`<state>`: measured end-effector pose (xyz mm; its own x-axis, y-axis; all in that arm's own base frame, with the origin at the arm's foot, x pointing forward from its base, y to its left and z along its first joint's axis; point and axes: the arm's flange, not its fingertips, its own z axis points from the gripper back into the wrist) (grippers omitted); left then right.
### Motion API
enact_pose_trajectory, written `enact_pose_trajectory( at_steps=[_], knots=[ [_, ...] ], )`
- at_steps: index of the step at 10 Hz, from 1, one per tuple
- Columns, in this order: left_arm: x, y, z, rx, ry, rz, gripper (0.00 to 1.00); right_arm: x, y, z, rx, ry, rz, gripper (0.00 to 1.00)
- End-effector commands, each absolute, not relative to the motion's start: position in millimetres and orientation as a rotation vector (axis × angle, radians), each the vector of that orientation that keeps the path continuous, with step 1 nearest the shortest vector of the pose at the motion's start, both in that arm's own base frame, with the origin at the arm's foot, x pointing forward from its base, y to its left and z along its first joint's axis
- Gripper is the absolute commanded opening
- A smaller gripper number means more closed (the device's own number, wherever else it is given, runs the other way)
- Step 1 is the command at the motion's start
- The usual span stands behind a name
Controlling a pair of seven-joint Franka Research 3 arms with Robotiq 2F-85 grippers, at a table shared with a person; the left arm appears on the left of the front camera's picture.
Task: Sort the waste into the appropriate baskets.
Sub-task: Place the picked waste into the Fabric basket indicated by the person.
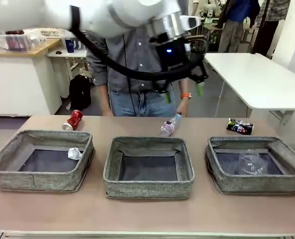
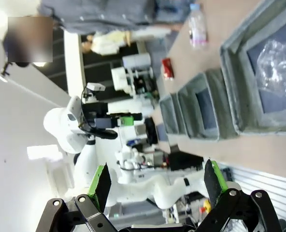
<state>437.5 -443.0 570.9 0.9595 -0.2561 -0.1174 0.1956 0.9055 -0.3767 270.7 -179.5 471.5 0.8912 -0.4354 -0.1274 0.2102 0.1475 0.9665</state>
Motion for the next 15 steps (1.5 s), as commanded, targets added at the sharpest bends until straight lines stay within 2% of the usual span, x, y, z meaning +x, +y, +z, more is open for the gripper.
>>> enact_pose_trajectory(
  at_steps=[1, 3, 5, 8, 12, 13, 14, 15],
  knots=[
    [388.7, -367.3, 567.9, -0.467, 0.128, -0.163, 1.0, 281.9, -152.8, 472.2, 1.29, -0.105, -0.452, 1.0],
    [386.8, -310.8, 573.1, -0.677, 0.049, -0.022, 1.0, 295.3, -106.2, 461.8, 1.304, 0.021, -0.414, 1.0],
    [395.6, -254.2, 557.7, -0.886, 0.09, 0.042, 1.0, 305.5, -48.6, 452.6, 1.432, 0.107, -0.408, 1.0],
    [398.5, -167.1, 517.4, -1.225, 0.166, 0.129, 1.0, 311.1, 25.4, 461.3, 1.529, 0.123, -0.361, 1.0],
    [377.8, -95.4, 470.0, -1.538, 0.16, 0.18, 1.0, 314.4, 83.0, 453.7, 1.472, 0.039, -0.405, 1.0],
    [379.6, -85.6, 455.2, -1.581, 0.197, 0.285, 1.0, 316.1, 81.6, 448.2, 1.415, -0.012, -0.374, 1.0],
    [387.8, -102.9, 478.8, -1.456, 0.174, 0.178, 1.0, 360.8, 63.2, 473.5, 1.483, 0.09, -0.361, 1.0],
    [387.8, -102.9, 478.8, -1.456, 0.174, 0.178, 1.0, 360.8, 63.2, 473.5, 1.483, 0.09, -0.361, 1.0]
  ],
)
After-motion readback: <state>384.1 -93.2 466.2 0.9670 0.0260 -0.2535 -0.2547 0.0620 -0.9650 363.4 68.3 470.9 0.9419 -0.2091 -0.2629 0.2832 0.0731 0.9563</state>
